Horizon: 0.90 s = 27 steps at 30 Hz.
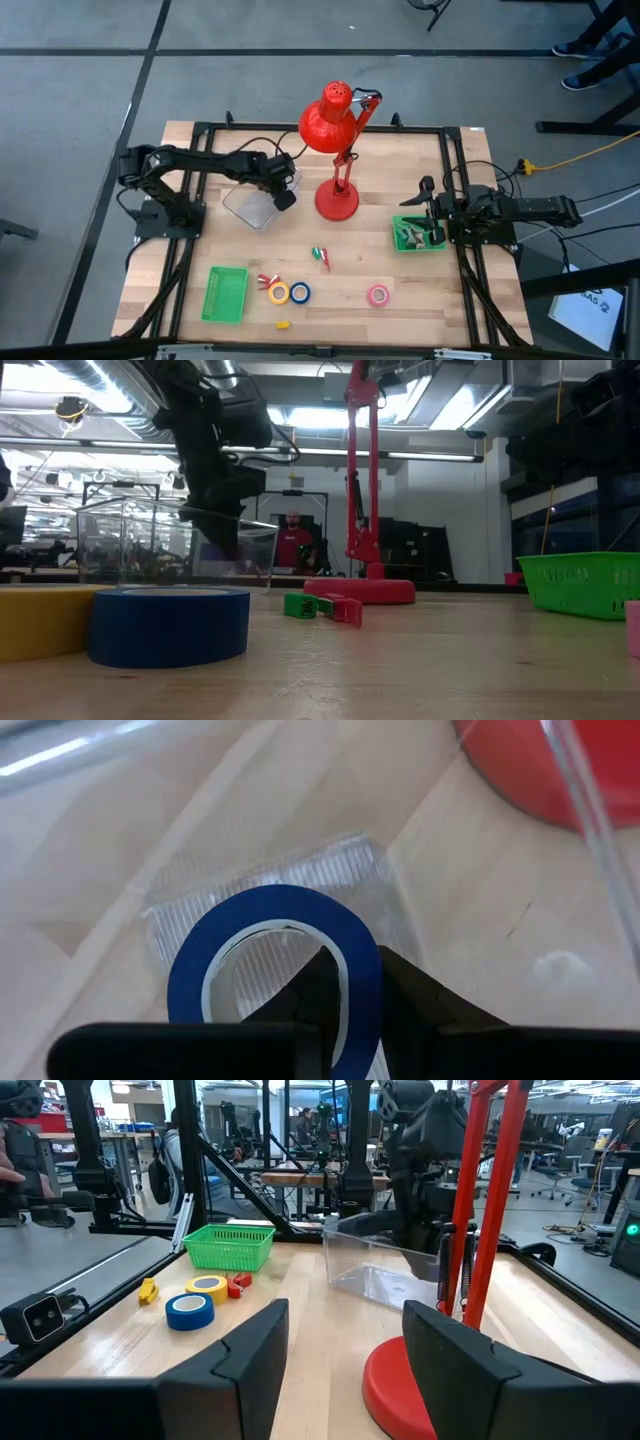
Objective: Pick and place Stapler, Stapler remover, tape
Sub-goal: Put the top blue tape into the transparent bin
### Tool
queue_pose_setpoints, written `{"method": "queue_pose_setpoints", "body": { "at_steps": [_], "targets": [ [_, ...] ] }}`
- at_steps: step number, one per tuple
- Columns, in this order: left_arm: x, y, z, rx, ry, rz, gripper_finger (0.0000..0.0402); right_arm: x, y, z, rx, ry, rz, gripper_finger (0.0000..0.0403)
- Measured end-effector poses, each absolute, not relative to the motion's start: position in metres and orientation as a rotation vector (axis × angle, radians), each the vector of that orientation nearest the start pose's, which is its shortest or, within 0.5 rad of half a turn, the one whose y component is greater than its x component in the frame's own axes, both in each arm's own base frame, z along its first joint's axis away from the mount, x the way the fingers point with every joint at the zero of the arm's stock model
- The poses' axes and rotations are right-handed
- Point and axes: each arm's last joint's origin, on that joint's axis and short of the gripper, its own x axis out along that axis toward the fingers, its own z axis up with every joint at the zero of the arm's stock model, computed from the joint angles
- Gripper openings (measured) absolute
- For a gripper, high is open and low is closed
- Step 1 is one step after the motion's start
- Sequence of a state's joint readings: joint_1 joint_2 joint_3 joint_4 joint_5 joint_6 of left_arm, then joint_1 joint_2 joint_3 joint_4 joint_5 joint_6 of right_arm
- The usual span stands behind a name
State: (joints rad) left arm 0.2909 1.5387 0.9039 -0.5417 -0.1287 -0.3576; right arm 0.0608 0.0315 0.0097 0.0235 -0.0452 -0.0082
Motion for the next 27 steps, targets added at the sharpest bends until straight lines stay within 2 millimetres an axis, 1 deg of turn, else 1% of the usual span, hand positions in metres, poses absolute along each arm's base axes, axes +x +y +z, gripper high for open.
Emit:
{"method": "queue_pose_setpoints", "body": {
  "at_steps": [3, 12, 16, 19, 27],
  "targets": [
    [0.2686, 0.0845, 0.1814, -0.405, 1.101, 0.587, 0.0059, 0.0988, 0.0074, 0.1666, -0.009, -0.002, 0.106, 0.0199],
    [0.2683, 0.0857, 0.1817, -0.421, 1.082, 0.65, 0.0114, 0.0988, 0.0073, 0.1666, -0.008, -0.002, 0.106, 0.0199],
    [0.2682, 0.086, 0.1817, -0.426, 1.076, 0.667, 0.013, 0.0988, 0.0073, 0.1666, -0.009, -0.002, 0.106, 0.0199],
    [0.2683, 0.0859, 0.1817, -0.427, 1.076, 0.667, 0.0134, 0.0988, 0.0073, 0.1665, -0.009, -0.002, 0.106, 0.0199],
    [0.2675, 0.0849, 0.1831, -0.438, 1.079, 0.65, 0.013, 0.0988, 0.0074, 0.1666, -0.008, -0.002, 0.106, 0.0199]
  ]
}}
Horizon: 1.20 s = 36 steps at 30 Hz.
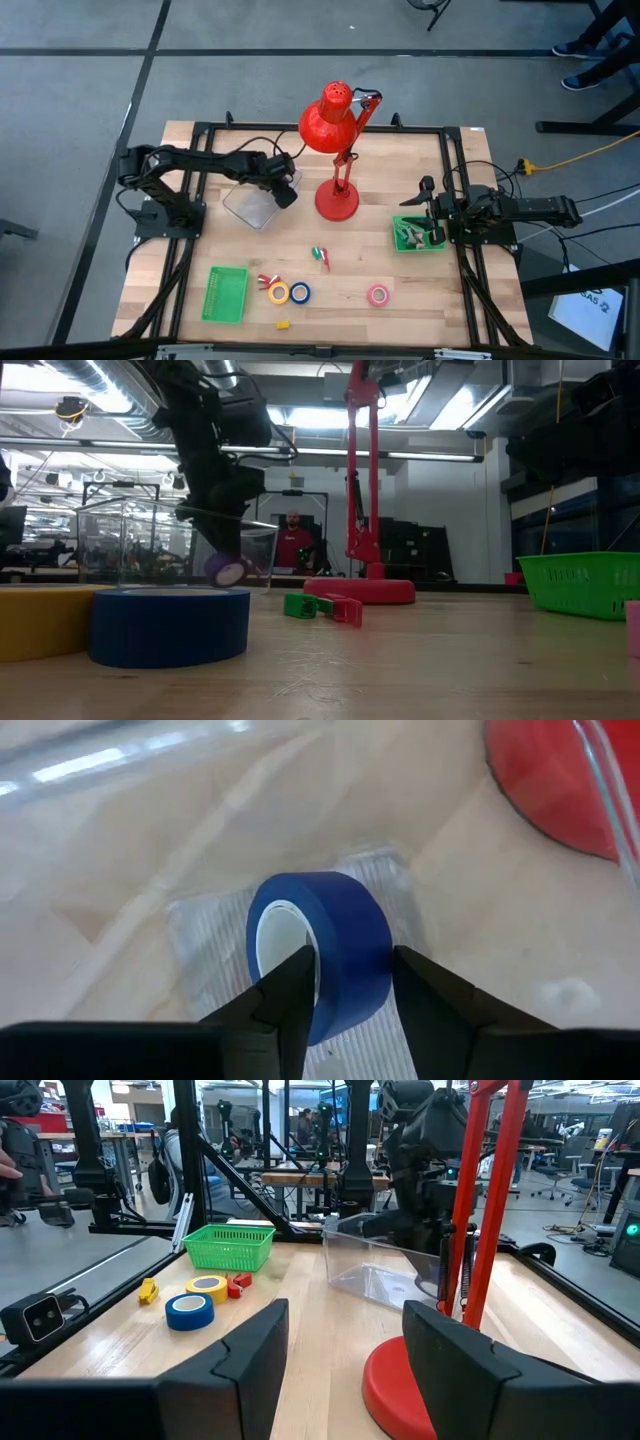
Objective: Pick and place Stapler, Stapler remover, tape
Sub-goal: Put the top blue tape into the transparent bin, then put the yellow tape into the transparent bin
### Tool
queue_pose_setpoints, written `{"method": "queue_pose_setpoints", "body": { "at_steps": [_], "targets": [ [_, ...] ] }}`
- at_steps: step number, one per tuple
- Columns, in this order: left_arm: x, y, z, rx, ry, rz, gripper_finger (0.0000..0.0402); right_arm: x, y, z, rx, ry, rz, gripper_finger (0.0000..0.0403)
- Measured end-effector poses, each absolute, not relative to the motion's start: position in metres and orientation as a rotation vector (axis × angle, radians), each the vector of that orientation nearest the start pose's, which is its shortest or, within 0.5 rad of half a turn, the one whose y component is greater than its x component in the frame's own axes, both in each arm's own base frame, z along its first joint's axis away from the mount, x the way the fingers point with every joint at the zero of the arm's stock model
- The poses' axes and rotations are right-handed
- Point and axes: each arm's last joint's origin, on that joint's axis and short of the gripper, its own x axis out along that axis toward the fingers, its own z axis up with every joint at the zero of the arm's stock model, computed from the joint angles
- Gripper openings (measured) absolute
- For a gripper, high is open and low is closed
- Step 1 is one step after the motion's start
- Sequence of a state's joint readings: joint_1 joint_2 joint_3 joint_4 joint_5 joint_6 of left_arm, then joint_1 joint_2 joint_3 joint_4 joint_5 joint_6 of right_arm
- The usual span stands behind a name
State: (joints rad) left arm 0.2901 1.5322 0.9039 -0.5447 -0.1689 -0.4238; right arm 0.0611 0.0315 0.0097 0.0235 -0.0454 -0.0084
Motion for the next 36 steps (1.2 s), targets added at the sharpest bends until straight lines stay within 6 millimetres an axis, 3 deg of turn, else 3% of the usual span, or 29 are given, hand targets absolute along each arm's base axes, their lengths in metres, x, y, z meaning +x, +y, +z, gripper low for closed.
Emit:
{"method": "queue_pose_setpoints", "body": {
  "at_steps": [8, 21, 36],
  "targets": [
    [0.267, 0.084, 0.183, -0.414, 1.098, 0.612, 0.0142, 0.099, 0.007, 0.167, -0.009, -0.002, 0.106, 0.0199],
    [0.266, 0.085, 0.184, -0.383, 1.093, 0.651, 0.0194, 0.099, 0.007, 0.167, -0.008, -0.002, 0.106, 0.0199],
    [0.254, 0.074, 0.224, -0.329, 0.92, 0.667, 0.0196, 0.099, 0.007, 0.167, -0.008, -0.002, 0.106, 0.0199]
  ]
}}
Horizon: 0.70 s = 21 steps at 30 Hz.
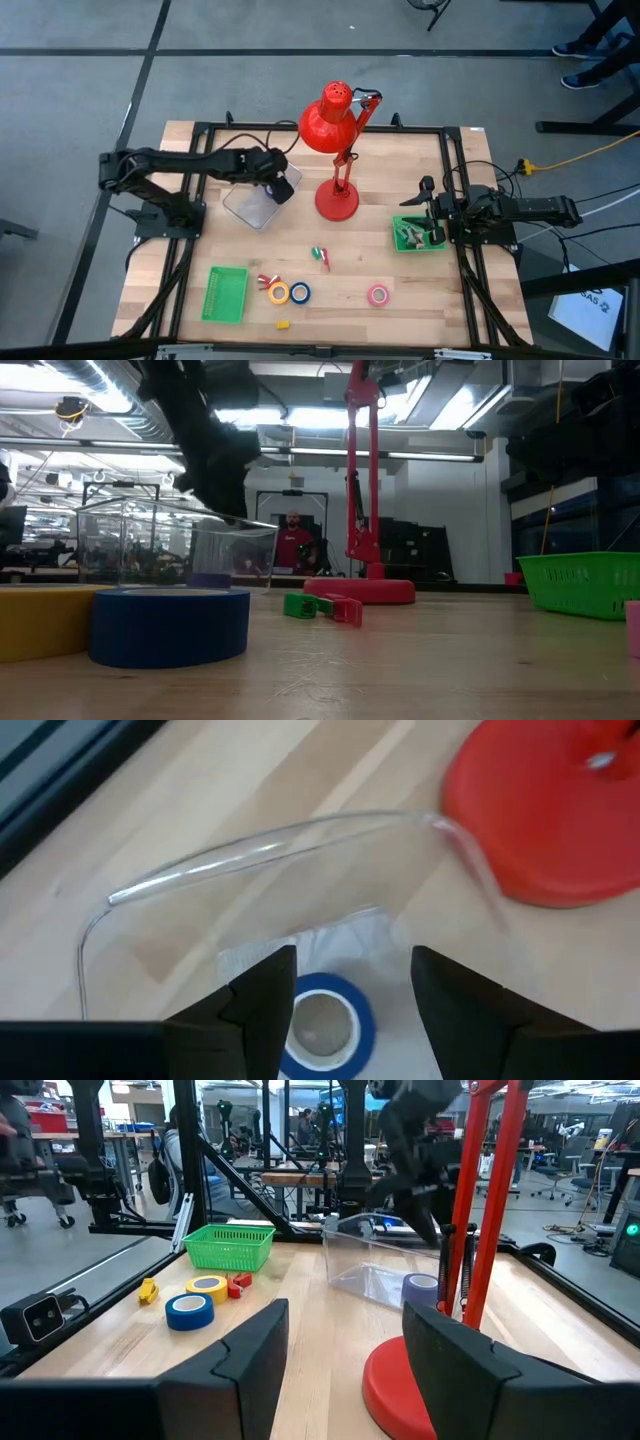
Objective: Pick and place Stapler, Stapler remover, tape
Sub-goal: Put the yellow tape into the transparent bin
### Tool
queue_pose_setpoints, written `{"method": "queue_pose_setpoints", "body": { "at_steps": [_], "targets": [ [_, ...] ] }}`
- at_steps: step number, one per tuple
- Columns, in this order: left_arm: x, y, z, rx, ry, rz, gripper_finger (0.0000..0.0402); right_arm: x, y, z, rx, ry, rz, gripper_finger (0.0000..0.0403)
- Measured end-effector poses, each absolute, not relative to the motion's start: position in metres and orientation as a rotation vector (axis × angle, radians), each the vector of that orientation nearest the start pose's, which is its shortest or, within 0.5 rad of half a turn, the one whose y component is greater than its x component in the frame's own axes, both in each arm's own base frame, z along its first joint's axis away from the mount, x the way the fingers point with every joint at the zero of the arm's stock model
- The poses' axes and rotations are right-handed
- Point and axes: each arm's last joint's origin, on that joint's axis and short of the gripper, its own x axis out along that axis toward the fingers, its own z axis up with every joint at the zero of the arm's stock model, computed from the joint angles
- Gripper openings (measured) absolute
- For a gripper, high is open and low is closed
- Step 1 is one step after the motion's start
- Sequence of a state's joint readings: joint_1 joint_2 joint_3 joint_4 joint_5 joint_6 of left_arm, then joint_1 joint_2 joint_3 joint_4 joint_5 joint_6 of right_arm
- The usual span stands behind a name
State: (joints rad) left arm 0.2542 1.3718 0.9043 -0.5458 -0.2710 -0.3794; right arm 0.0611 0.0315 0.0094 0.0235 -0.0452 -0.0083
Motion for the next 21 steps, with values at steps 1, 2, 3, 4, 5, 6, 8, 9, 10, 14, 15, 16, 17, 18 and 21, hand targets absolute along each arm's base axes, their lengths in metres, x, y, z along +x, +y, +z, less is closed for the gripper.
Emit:
{"method": "queue_pose_setpoints", "body": {
  "at_steps": [1, 2, 3, 4, 5, 6, 8, 9, 10, 14, 15, 16, 17, 18, 21],
  "targets": [
    [0.253, 0.072, 0.227, -0.326, 0.911, 0.659, 0.0196, 0.099, 0.007, 0.167, -0.009, -0.002, 0.106, 0.0199],
    [0.253, 0.069, 0.229, -0.322, 0.901, 0.649, 0.0196, 0.099, 0.007, 0.167, -0.009, -0.003, 0.106, 0.0199],
    [0.252, 0.066, 0.232, -0.318, 0.894, 0.638, 0.0196, 0.099, 0.007, 0.167, -0.009, -0.002, 0.106, 0.0199],
    [0.251, 0.062, 0.234, -0.313, 0.885, 0.626, 0.0196, 0.099, 0.007, 0.167, -0.008, -0.002, 0.106, 0.0199],
    [0.251, 0.059, 0.237, -0.308, 0.874, 0.612, 0.0196, 0.099, 0.007, 0.167, -0.009, -0.002, 0.106, 0.0199],
    [0.25, 0.055, 0.239, -0.303, 0.866, 0.598, 0.0196, 0.099, 0.007, 0.167, -0.008, -0.002, 0.106, 0.0199],
    [0.249, 0.047, 0.244, -0.291, 0.849, 0.567, 0.0196, 0.099, 0.007, 0.167, -0.008, -0.002, 0.106, 0.0199],
    [0.249, 0.042, 0.246, -0.284, 0.84, 0.548, 0.0196, 0.099, 0.007, 0.167, -0.009, -0.002, 0.106, 0.0199],
    [0.248, 0.037, 0.249, -0.274, 0.832, 0.527, 0.0195, 0.099, 0.007, 0.167, -0.008, -0.002, 0.107, 0.0199],
    [0.245, 0.016, 0.256, -0.206, 0.815, 0.428, 0.0192, 0.099, 0.007, 0.167, -0.009, -0.002, 0.106, 0.0199],
    [0.245, 0.011, 0.258, -0.193, 0.813, 0.404, 0.0192, 0.099, 0.007, 0.167, -0.008, -0.002, 0.106, 0.0199],
    [0.244, 0.006, 0.259, -0.185, 0.809, 0.384, 0.0192, 0.099, 0.007, 0.167, -0.009, -0.002, 0.106, 0.0199],
    [0.244, 0.0, 0.259, -0.175, 0.809, 0.363, 0.0192, 0.099, 0.007, 0.167, -0.009, -0.002, 0.106, 0.0199],
    [0.244, -0.006, 0.259, -0.165, 0.809, 0.34, 0.0192, 0.099, 0.007, 0.167, -0.009, -0.002, 0.106, 0.0199],
    [0.243, -0.024, 0.259, -0.135, 0.811, 0.269, 0.0192, 0.099, 0.007, 0.167, -0.009, -0.002, 0.106, 0.0199]
  ]
}}
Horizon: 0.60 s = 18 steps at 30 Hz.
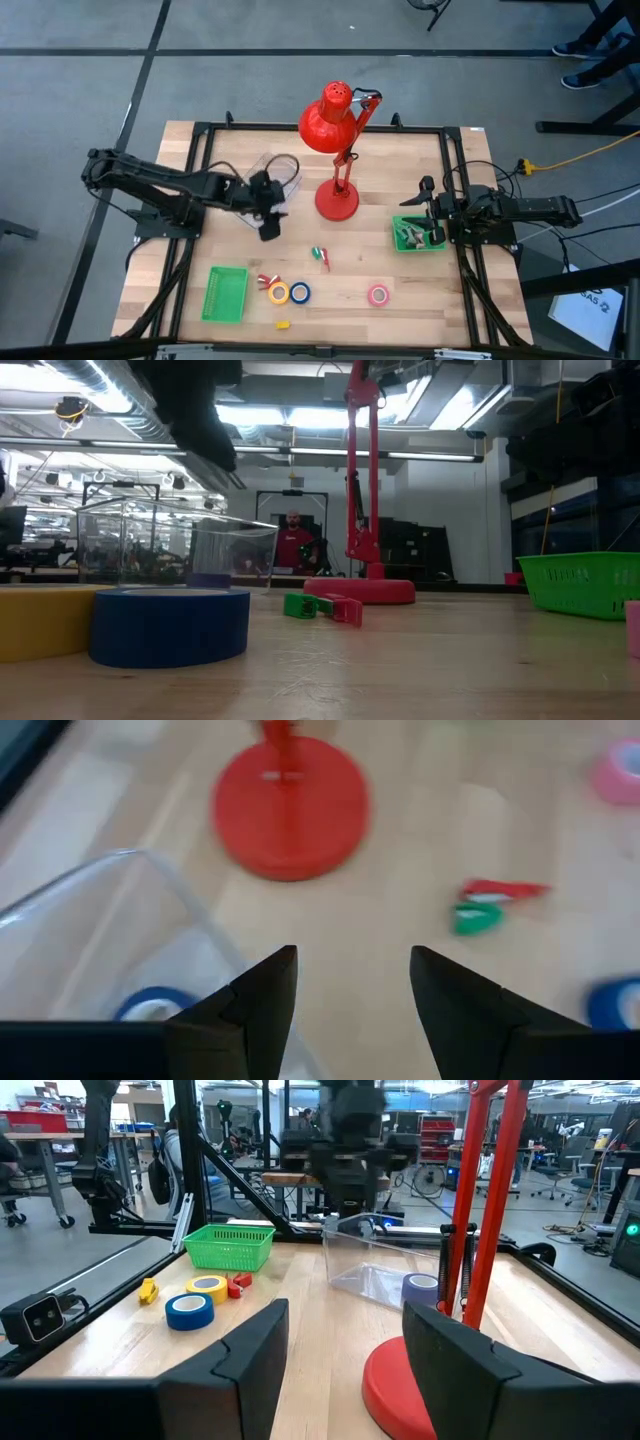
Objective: Pick and place Stapler, Stapler remover, tape
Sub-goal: Put the yellow tape into the transparent bin
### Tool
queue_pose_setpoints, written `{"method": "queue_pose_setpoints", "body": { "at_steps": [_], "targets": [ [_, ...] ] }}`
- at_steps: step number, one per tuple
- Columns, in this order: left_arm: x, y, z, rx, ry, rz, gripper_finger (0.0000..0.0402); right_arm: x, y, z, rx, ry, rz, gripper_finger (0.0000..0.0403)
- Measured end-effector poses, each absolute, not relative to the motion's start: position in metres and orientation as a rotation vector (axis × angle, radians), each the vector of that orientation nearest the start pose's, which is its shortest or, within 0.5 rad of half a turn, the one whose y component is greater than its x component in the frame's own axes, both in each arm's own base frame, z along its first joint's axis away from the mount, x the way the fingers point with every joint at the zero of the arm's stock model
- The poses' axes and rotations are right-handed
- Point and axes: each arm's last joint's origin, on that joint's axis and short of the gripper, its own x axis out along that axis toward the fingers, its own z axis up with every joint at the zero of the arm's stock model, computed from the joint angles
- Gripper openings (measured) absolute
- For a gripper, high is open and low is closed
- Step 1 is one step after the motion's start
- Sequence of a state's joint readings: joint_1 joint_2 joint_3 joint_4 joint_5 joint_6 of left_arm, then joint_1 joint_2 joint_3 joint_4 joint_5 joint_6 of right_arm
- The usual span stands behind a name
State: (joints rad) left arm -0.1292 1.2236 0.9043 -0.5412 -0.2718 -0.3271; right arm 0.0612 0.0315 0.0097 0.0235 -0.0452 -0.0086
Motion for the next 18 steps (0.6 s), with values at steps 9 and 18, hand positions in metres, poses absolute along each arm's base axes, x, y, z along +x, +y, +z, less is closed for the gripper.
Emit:
{"method": "queue_pose_setpoints", "body": {
  "at_steps": [9, 18],
  "targets": [
    [0.244, -0.086, 0.262, -0.071, 0.702, 0.046, 0.0192, 0.099, 0.007, 0.167, -0.009, -0.002, 0.106, 0.0199],
    [0.249, -0.149, 0.234, -0.029, 0.715, -0.136, 0.0192, 0.099, 0.007, 0.167, -0.009, -0.002, 0.106, 0.0199]
  ]
}}
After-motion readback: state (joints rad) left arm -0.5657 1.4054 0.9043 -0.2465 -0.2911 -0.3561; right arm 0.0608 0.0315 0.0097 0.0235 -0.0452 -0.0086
